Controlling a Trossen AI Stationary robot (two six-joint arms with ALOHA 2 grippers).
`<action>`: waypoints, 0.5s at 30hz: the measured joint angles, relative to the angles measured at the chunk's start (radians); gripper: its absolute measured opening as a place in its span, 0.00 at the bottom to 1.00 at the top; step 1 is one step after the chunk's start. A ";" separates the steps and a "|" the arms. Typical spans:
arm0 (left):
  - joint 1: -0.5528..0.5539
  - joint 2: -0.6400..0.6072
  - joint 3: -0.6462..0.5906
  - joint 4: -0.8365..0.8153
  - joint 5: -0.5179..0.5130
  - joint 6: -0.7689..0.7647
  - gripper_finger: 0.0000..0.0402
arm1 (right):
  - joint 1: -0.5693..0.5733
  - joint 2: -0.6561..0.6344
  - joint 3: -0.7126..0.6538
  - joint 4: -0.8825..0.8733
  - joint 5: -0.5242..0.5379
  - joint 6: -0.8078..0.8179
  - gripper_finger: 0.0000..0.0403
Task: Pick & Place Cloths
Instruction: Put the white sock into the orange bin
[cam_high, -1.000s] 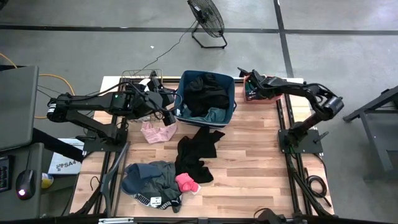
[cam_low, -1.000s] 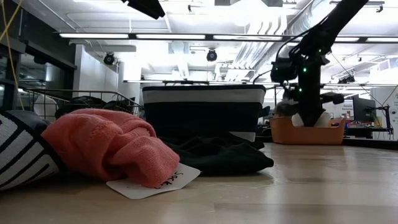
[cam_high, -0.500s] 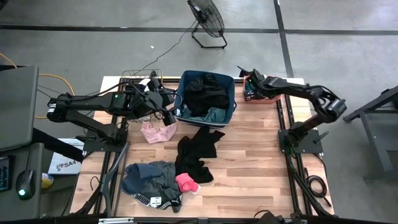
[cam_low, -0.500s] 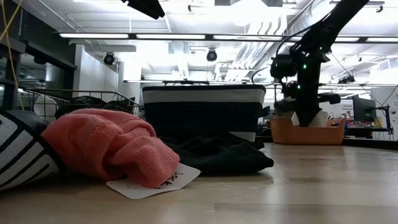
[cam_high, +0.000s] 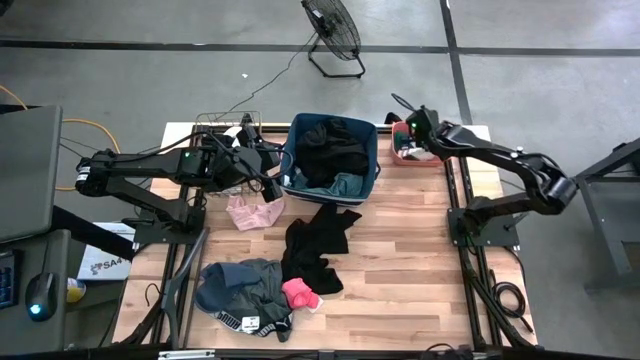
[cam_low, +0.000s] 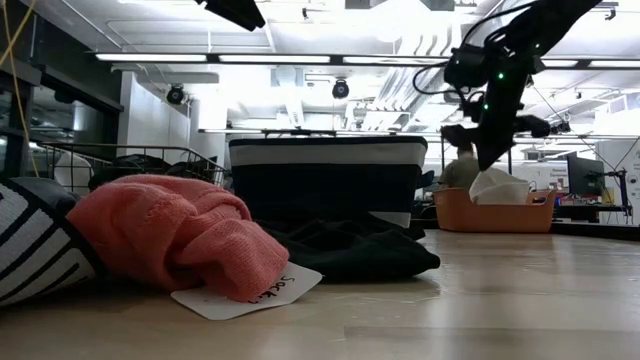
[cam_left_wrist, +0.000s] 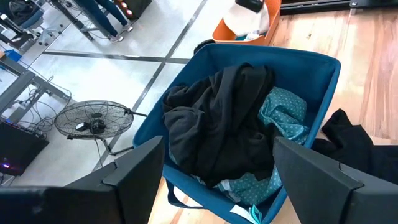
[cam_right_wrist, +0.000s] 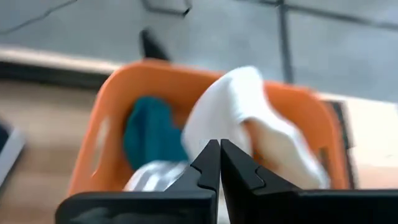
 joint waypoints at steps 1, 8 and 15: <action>0.000 0.000 0.000 0.000 0.000 0.000 0.73 | -0.001 -0.003 0.000 0.007 0.025 0.000 0.01; 0.000 0.000 0.000 0.001 0.000 0.000 0.73 | -0.045 0.003 0.000 0.073 0.149 0.031 0.01; 0.000 0.000 0.000 0.000 0.000 0.000 0.73 | -0.110 0.044 0.000 0.145 0.135 0.032 0.01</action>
